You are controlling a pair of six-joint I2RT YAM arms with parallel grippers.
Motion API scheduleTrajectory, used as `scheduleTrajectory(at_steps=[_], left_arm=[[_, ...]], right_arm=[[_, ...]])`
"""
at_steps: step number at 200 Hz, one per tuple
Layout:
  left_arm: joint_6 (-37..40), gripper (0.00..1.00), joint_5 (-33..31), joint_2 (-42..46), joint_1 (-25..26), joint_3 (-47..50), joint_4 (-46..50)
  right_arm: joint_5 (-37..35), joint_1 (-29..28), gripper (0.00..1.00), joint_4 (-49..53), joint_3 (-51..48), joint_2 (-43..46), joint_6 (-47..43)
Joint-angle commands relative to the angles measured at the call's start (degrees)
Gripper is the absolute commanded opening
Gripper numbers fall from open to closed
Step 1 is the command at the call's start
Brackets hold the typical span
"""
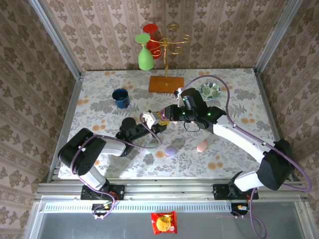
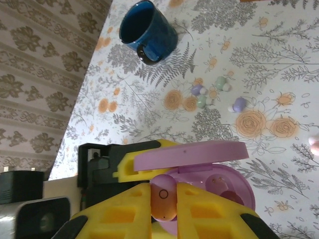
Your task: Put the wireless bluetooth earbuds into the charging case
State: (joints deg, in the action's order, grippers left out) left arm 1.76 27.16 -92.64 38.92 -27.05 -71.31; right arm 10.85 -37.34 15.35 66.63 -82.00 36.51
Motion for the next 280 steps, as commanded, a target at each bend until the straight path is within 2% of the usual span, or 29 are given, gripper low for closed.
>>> scheduleTrajectory(at_steps=[1,74,184,240,280], left_arm=[[-0.4,0.26,0.1,0.4,0.5,-1.4,-2.5],[-0.8,0.26,-2.6,1.1,0.6,-1.1,-2.4],[-1.4,0.26,-2.0,1.0,0.6,-1.9,-2.4],[-1.8,0.26,-1.5,1.2,0.6,-1.9,-2.4],[-1.9,0.26,-1.2,1.3,0.6,-2.0,-2.5]], right_arm=[[-0.9,-0.3,0.17,1.2,1.2,-1.0,-1.1],[-1.1,-0.6,0.17,0.9,-1.2,0.2,-1.9],[0.2,-1.2,0.16,1.4,-0.7,-1.6,-3.3],[-0.2,-1.5,0.19,1.8,-0.4,-1.9,-3.6],[-0.6,-1.5,0.16,1.4,0.3,-2.9,-3.7]])
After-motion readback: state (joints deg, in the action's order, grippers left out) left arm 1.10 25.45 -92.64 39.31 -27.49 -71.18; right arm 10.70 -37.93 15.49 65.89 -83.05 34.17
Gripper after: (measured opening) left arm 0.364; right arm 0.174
